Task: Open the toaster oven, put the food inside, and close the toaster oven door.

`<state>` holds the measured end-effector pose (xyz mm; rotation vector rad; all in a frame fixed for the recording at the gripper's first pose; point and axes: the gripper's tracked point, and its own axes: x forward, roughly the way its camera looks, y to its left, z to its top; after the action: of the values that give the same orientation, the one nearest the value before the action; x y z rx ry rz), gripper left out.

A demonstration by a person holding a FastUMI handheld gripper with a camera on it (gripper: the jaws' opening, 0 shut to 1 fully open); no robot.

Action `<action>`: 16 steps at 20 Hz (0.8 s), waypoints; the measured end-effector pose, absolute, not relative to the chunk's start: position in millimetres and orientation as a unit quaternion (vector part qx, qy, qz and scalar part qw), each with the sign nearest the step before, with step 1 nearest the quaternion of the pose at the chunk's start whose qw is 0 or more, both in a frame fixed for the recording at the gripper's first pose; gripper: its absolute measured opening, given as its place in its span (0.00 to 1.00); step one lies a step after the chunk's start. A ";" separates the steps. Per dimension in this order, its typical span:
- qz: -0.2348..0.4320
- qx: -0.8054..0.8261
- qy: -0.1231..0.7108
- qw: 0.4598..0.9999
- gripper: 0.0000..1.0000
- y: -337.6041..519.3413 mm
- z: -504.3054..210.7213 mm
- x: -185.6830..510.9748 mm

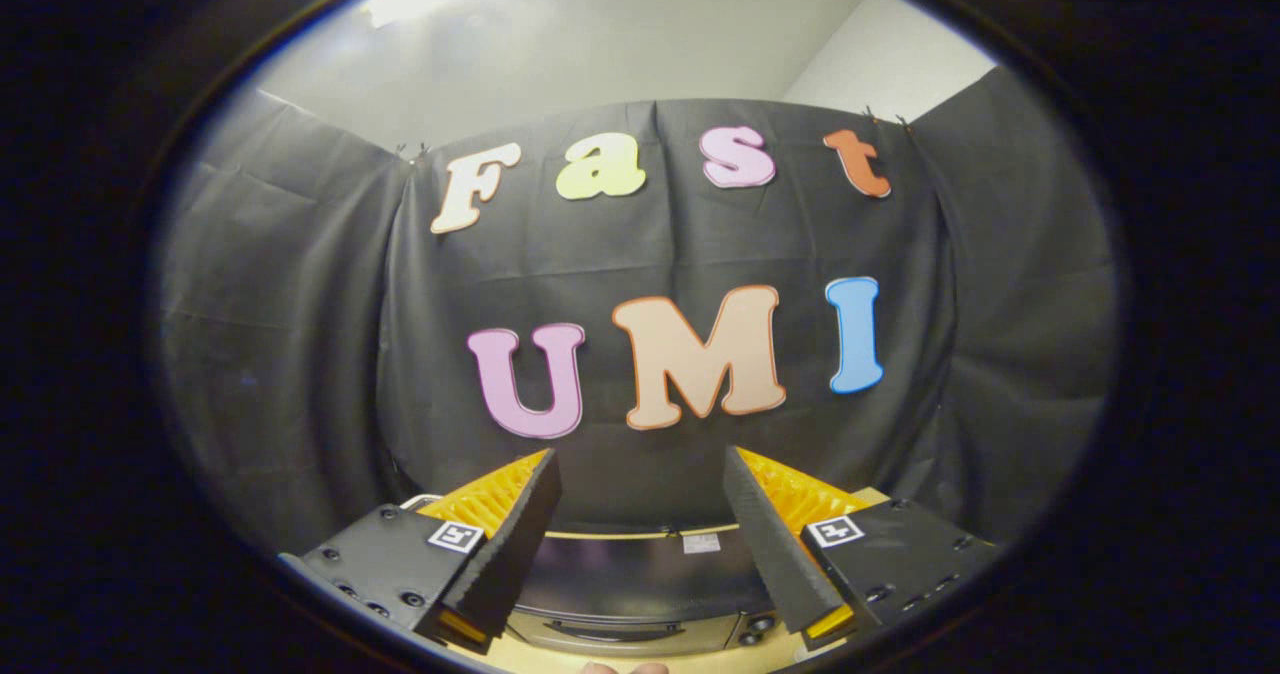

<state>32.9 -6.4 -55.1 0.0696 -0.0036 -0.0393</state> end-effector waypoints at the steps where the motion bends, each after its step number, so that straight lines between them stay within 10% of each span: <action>1: -0.020 0.035 0.014 0.999 1.00 -4.8 -75.6 36.8; 16: 0.004 -0.022 0.223 0.975 1.00 26.8 -291.1 45.4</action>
<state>45.4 26.8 -291.1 -0.0447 0.4490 0.0090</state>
